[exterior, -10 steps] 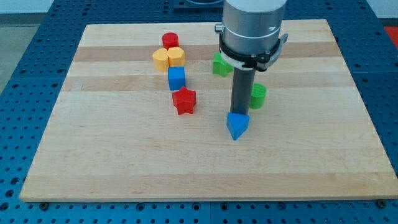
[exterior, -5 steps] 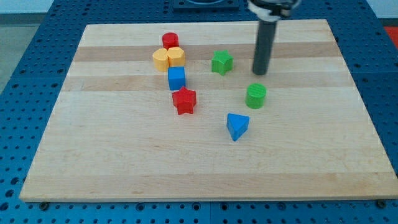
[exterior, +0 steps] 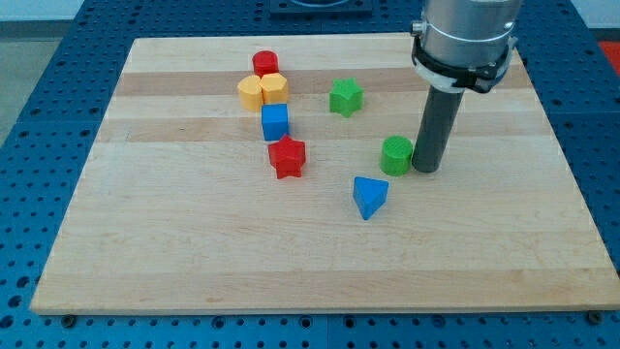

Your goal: Place the green circle parallel right to the red star

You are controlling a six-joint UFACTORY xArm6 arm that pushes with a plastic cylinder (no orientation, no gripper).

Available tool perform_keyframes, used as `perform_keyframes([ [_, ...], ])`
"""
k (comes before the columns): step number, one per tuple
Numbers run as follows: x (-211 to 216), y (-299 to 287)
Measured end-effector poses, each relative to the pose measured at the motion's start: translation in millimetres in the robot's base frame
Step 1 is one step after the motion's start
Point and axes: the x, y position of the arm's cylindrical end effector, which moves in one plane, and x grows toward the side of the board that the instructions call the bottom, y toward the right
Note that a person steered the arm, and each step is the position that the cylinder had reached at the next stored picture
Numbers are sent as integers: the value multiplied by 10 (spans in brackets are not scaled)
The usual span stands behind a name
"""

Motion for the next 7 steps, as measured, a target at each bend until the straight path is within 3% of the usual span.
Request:
perform_keyframes([
  [7,-5,-403],
])
